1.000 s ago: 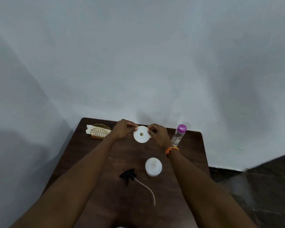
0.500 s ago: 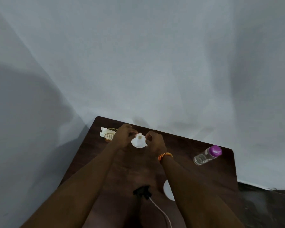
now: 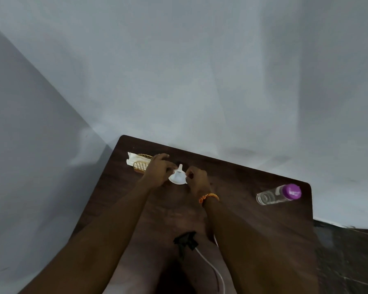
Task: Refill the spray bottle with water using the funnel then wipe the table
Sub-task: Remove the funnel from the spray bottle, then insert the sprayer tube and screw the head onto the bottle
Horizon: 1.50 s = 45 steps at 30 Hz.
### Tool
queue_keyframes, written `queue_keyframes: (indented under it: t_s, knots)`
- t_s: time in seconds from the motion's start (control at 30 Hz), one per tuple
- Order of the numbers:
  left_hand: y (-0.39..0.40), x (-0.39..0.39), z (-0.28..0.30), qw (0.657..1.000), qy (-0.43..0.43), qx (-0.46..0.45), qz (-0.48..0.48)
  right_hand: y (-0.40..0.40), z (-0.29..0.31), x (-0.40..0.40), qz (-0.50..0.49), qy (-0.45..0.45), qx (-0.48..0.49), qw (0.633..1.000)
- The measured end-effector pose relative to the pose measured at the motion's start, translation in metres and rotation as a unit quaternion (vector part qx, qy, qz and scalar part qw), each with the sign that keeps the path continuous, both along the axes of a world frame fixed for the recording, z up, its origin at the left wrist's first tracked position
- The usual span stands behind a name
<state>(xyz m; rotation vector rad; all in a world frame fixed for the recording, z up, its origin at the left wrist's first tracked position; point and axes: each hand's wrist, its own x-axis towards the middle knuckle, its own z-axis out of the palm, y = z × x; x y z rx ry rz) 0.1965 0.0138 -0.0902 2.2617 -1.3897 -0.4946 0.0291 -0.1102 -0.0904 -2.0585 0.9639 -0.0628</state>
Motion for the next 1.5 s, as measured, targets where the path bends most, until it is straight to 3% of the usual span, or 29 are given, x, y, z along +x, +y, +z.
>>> queue_keyframes:
  t_s: [0.33,0.57,0.67,0.8,0.97,1.27,1.5]
  knots:
    - [0.015,-0.022,0.023,0.999,-0.026,-0.02,-0.004,0.0,0.023,-0.031,0.014,-0.008,-0.032,0.999]
    - [0.041,-0.081,0.045,0.988,-0.081,-0.124,0.042,0.014,0.047,-0.084,0.016,-0.031,-0.056,0.998]
    - [0.06,-0.113,0.035,0.991,-0.116,-0.072,0.013,0.022,0.053,-0.111,0.005,-0.05,-0.069,0.996]
    - [0.087,-0.154,0.011,0.998,0.003,0.02,-0.055,0.033,0.058,-0.139,0.008,-0.05,-0.084,0.995]
    - [0.099,-0.186,-0.001,0.964,0.082,0.193,-0.166,0.043,0.057,-0.173,0.015,-0.047,-0.113,0.992]
    - [0.104,-0.218,-0.025,0.965,0.046,0.234,-0.105,0.049,0.051,-0.24,-0.058,-0.073,-0.145,0.985]
    - [0.109,-0.236,-0.019,0.971,0.043,0.235,-0.015,0.066,0.074,-0.263,-0.021,-0.112,-0.184,0.976]
